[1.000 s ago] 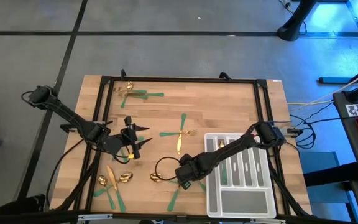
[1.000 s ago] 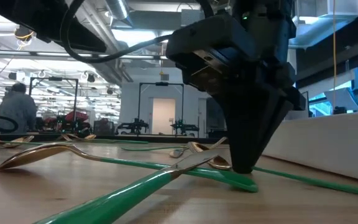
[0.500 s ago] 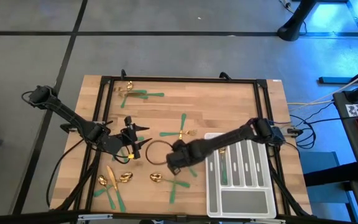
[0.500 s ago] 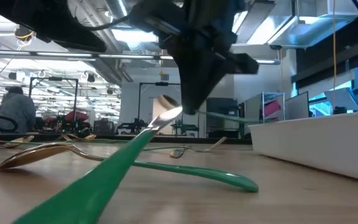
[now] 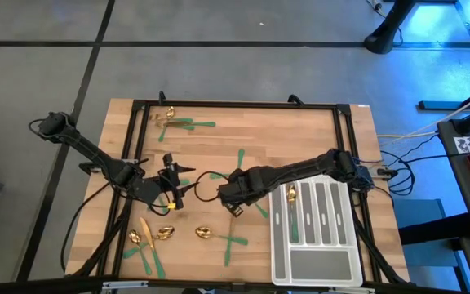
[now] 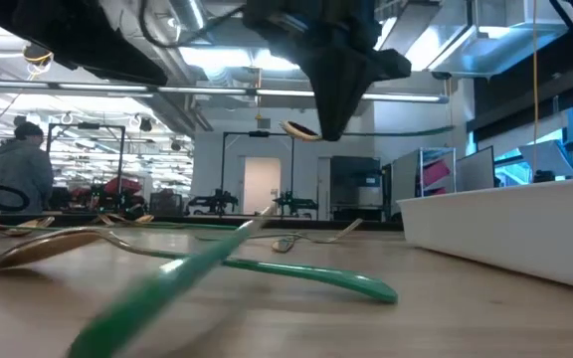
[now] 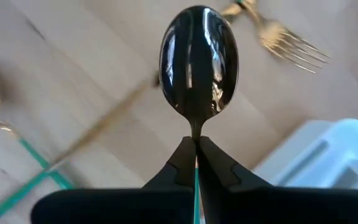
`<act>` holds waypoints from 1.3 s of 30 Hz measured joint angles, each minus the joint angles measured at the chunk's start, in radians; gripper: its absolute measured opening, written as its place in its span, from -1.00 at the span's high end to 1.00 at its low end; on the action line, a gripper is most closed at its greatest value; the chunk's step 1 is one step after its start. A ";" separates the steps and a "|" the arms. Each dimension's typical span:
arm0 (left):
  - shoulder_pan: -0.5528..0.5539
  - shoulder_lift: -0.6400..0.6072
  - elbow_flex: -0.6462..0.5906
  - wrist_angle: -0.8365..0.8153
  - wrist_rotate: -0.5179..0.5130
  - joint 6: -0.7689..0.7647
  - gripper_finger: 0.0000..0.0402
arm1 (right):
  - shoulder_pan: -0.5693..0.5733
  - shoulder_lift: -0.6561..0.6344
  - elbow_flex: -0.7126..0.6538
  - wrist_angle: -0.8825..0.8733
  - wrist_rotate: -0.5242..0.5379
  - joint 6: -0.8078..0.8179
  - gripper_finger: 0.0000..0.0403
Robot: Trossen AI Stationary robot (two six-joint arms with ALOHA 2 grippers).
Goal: Sort silverware
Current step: Put the bottom right green spoon into the silverware rack
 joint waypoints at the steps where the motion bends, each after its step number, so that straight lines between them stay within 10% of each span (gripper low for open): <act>1: 0.000 0.000 0.000 0.000 0.000 0.000 -0.05 | -0.003 0.000 0.000 -0.020 -0.001 -0.002 0.99; 15: -0.021 0.000 0.000 -0.082 0.000 -0.101 -0.05 | 0.167 -0.318 -0.298 -0.212 0.052 0.427 1.00; 26: -0.032 0.000 0.000 -0.070 0.000 -0.089 -0.05 | 0.249 -0.508 -0.786 0.212 0.021 0.707 1.00; 39: -0.032 0.000 0.000 -0.048 0.000 -0.067 -0.05 | 0.240 -0.510 -0.964 0.402 -0.076 0.777 1.00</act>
